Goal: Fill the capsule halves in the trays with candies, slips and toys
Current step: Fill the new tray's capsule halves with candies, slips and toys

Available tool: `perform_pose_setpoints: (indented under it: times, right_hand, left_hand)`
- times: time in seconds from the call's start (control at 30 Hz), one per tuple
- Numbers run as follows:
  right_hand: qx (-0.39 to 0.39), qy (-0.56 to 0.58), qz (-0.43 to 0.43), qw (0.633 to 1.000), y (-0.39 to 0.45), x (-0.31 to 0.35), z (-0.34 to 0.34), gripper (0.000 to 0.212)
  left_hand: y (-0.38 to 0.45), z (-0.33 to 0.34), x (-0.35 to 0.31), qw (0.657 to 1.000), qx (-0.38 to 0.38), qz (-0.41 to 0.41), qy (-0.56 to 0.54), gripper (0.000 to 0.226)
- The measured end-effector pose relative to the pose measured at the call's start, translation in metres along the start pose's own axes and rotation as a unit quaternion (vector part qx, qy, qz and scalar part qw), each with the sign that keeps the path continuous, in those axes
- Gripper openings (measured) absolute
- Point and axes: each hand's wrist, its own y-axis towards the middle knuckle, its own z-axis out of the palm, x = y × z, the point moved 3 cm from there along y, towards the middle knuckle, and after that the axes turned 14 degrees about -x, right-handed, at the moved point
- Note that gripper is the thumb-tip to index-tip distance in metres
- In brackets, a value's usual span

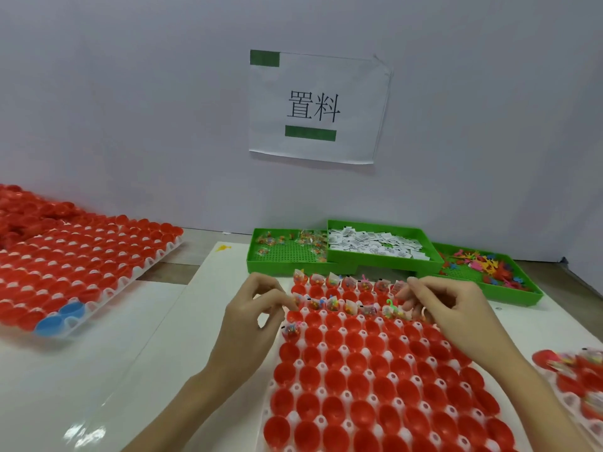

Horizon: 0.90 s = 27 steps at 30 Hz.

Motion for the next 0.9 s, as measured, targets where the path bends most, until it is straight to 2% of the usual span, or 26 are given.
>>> perform_pose_setpoints:
  times: [0.1,0.17,0.3,0.4,0.63,0.7,0.83,0.9]
  right_hand:
    - [-0.033,-0.040,-0.031,0.998,0.008,0.011,0.009,0.018]
    - [-0.023,-0.086,-0.061,0.994,0.020,0.016,0.019,0.014]
    - [0.020,-0.209,-0.104,0.972,0.066,0.014,0.046,0.019]
    - [0.061,-0.304,-0.076,0.948,0.105,0.001,0.069,0.026]
    - [0.124,-0.424,0.045,0.896,0.149,-0.034,0.090,0.034]
    - [0.124,-0.421,0.063,0.896,0.156,-0.037,0.091,0.029]
    - [0.120,-0.412,0.077,0.900,0.160,-0.039,0.091,0.025]
    - [0.102,-0.390,0.080,0.912,0.161,-0.043,0.089,0.023]
  left_hand:
    - [0.000,-0.004,0.004,1.000,-0.026,-0.015,0.000,0.032]
    - [0.001,-0.007,0.008,0.999,-0.033,-0.025,-0.014,0.031]
    - [0.007,-0.013,0.009,0.997,-0.043,-0.042,-0.050,0.023]
    - [0.005,-0.013,0.000,0.998,-0.029,-0.005,-0.052,0.018]
    - [-0.006,-0.006,-0.007,0.991,0.043,0.128,0.024,0.035]
    - [-0.007,-0.004,-0.008,0.986,0.056,0.150,0.039,0.039]
    - [-0.008,-0.003,-0.010,0.983,0.068,0.163,0.042,0.029]
    - [-0.009,-0.002,-0.009,0.984,0.074,0.158,0.045,0.035]
